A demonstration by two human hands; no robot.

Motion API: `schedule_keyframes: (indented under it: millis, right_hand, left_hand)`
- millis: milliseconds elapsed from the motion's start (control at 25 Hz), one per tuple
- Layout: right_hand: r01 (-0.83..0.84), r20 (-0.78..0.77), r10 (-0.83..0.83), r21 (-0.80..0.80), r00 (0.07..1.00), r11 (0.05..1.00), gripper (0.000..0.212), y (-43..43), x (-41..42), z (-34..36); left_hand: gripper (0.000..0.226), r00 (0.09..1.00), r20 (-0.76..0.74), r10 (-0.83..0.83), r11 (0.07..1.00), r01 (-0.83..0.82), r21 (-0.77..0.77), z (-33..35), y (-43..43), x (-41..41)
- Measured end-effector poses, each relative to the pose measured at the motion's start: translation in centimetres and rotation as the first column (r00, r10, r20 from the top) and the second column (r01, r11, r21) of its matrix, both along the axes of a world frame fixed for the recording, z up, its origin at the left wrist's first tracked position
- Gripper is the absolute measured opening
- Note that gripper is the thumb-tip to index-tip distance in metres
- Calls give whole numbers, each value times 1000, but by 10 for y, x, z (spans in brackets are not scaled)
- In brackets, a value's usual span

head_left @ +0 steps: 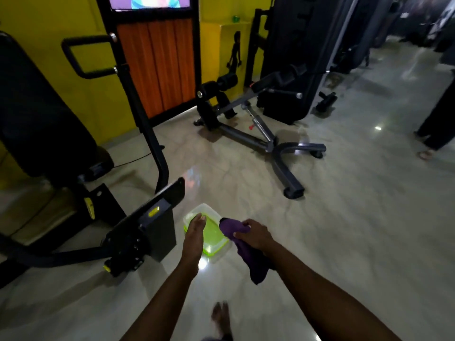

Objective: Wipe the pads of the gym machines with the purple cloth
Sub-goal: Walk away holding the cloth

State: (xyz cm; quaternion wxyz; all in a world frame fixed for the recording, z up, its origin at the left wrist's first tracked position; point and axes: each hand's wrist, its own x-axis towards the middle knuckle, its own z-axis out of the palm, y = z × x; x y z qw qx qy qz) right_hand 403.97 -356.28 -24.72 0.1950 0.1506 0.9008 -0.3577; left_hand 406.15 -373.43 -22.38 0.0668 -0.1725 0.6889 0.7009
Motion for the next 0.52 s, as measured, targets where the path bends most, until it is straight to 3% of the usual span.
schedule_keyframes:
  millis: [320,520]
  right_hand:
    - [-217,133,205,88,970,972,44,-1,-205,-42]
    - [-269,156,291,-147,944,952,49,-10,-278,-64]
  left_hand:
    - [38,986,107,131,991,-126,-48,-12,29,-162]
    - [33,959,136,251,967,-241,-86,-21,30,-207]
